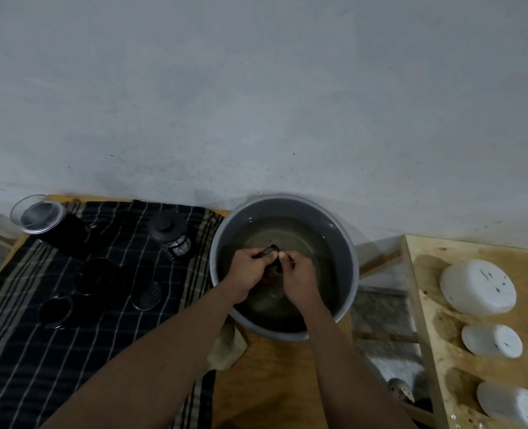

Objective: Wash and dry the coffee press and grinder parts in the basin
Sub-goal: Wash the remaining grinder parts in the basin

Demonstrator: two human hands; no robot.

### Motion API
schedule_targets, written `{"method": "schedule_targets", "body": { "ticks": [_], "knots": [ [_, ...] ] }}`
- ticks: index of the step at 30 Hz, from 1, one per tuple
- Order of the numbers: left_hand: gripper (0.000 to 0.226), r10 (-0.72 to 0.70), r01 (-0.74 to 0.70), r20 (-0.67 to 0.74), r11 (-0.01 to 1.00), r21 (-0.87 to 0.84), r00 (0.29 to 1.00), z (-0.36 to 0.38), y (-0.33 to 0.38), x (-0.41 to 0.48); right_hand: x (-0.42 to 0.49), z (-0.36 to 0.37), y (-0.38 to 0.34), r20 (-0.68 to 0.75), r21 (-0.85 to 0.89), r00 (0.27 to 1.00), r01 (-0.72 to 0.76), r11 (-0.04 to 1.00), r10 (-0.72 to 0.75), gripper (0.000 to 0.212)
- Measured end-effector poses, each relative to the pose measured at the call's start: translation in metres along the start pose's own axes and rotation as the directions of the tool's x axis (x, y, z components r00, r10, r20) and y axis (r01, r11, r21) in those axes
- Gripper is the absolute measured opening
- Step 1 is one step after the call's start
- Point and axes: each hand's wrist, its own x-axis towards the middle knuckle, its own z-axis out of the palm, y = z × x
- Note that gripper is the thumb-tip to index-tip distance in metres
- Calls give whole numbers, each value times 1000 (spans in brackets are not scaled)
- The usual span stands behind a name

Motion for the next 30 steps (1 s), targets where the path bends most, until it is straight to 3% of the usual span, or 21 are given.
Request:
{"method": "schedule_targets", "body": {
  "ticks": [6, 14, 19, 23, 26, 30],
  "knots": [
    [25, 42, -43, 39, 999, 26, 998, 4, 2, -5, 6, -4, 6, -42, 30, 999, -28, 999, 29, 29],
    [29, 90, -92, 34, 995, 49, 995, 3, 5, -7, 6, 6, 0, -44, 247, 975, -199, 948, 216, 27],
    [27, -89, 90, 14, 993, -78, 996, 2, 9, -7, 6, -15, 14, 121, 249, 992, -67, 966, 38, 11],
    [35, -237, 240, 87, 971, -22, 968, 3, 14, -13, 4, -19, 21, 84, 116, 996, -4, 993, -6, 10],
    [32, -211, 207, 143, 977, 41, 967, 2, 15, -16, 2, -23, 18, 44, 49, 998, 50, 998, -52, 15],
    [27, -124, 119, 108, 992, 44, 986, 4, 8, -14, 3, -24, 14, 15, 65, 1000, 26, 998, -27, 20]
  ]
}}
